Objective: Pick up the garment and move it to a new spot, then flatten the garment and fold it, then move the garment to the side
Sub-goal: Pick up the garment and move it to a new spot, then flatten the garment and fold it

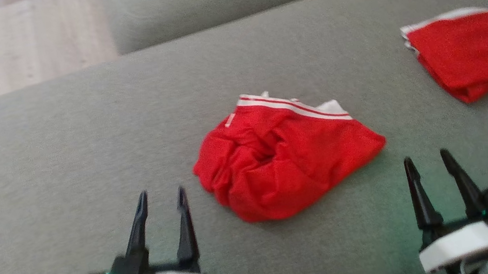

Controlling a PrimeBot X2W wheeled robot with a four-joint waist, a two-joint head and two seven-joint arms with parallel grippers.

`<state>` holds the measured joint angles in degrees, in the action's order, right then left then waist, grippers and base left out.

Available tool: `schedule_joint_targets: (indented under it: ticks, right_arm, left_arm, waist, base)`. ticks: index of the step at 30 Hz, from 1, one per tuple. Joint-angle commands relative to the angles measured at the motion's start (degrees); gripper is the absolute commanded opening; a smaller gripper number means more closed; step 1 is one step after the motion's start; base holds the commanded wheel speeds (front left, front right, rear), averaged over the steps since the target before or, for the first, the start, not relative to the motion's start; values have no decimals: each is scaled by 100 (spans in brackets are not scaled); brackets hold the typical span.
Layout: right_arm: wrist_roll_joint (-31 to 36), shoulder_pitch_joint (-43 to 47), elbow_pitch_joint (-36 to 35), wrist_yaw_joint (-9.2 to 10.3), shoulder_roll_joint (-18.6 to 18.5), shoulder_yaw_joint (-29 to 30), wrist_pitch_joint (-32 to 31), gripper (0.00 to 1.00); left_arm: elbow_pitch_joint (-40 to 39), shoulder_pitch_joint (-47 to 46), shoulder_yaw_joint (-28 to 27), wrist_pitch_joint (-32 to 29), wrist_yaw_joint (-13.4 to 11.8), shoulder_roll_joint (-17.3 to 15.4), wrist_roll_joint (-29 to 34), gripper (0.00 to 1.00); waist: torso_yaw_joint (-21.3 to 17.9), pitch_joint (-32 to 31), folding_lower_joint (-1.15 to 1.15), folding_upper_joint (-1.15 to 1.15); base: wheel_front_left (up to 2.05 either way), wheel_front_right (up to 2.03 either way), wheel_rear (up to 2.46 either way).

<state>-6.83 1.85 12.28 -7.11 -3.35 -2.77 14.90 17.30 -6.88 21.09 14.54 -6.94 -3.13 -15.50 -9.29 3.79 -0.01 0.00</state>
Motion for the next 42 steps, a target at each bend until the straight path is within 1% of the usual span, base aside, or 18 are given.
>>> schedule_joint_targets:
  ticks: [1, 4, 6, 9, 12, 21, 32, 37, 42]
  right_arm:
    - [-75, -39, -127, -37, -4, -82, 10, 100]
    - [-85, 169, -37, -37, -13, -75, 10, 100]
    - [-96, 289, 2, -37, -9, -83, 10, 100]
    - [-95, 417, 3, -37, -1, -103, 10, 100]
    - [-96, 484, -16, -37, 4, -193, 10, 100]
    - [-126, 621, -82, -37, -4, -292, 10, 100]
    - [-142, 588, -57, -37, 7, -269, 10, 100]
    - [-398, 217, 130, -37, 27, -48, 10, 100]
    - [-611, -593, 631, -37, 1, 199, 10, 100]
  left_arm:
    - [-449, 45, -333, 45, -73, -14, 157, 100]
    - [-842, 693, -632, 45, -172, 7, 247, 100]
    - [-1025, 1036, -739, 45, -193, 16, 310, 100]
    - [-1182, 1372, -819, 45, -229, 21, 518, 100]
    - [-1269, 1539, -893, 45, -269, 23, 561, 100]
    - [-1305, 1717, -937, 45, -199, 24, 641, 100]
    - [-1310, 1684, -940, 46, -165, 24, 667, 100]
    - [-1351, 1588, -893, 46, -180, 24, 662, 100]
    - [-1348, 1407, -750, 46, -178, 24, 604, 100]
  waist:
    - [438, -393, 1, 0]
    - [648, -593, 1, 0]
    - [756, -706, 1, 0]
    - [882, -821, 1, 0]
    - [961, -886, 1, 0]
    - [1072, -948, 1, 0]
    - [1098, -815, 1, 0]
    - [1117, -552, 1, 0]
    - [1144, -89, 1, 0]
  base:
    - [0, 0, 0]
    - [0, 0, 0]
    - [0, 0, 0]
    - [0, 0, 0]
    - [0, 0, 0]
    - [0, 0, 0]
    - [0, 0, 0]
    - [0, 0, 0]
    - [0, 0, 0]
